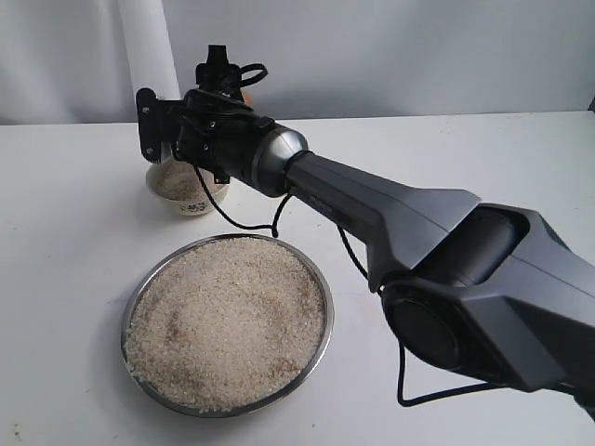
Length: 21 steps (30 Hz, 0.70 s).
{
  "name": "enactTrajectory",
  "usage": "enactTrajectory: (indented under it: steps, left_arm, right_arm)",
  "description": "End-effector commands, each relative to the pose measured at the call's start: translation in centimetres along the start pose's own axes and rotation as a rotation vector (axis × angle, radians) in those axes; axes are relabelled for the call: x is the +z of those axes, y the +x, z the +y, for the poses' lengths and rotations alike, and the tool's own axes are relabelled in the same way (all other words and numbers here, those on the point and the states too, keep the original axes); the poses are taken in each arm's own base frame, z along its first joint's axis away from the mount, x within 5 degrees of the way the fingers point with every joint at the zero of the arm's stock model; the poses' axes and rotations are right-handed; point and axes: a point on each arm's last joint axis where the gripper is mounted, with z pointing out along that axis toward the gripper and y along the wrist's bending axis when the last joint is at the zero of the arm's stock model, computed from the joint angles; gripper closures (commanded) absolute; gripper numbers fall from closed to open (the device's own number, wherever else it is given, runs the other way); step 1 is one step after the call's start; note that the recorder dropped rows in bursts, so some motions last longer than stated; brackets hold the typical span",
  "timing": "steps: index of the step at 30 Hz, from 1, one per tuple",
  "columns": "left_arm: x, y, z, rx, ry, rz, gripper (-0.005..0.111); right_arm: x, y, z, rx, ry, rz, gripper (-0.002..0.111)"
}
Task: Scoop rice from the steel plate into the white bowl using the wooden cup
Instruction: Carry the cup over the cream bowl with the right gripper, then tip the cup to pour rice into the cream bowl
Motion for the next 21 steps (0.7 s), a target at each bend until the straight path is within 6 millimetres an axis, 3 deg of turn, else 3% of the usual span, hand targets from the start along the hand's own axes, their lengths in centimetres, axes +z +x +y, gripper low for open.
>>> enactTrajectory:
  steps: [1,10,21]
  left_arm:
    - [0.0,-0.1,0.0,0.001,0.005,-0.015,0.107]
    - [0.0,-0.1,0.0,0.001,0.005,-0.015,0.107]
    - [0.0,-0.1,0.0,0.001,0.005,-0.015,0.107]
  right_arm:
    - [0.3,-0.6,-0.3,-0.112,0.07,-0.065,0.108]
    - [1.3,-1.1,1.0,-0.263,0.111,-0.107,0.108]
    - [1.1,-1.3,0.4,-0.448,0.196,-0.099,0.108]
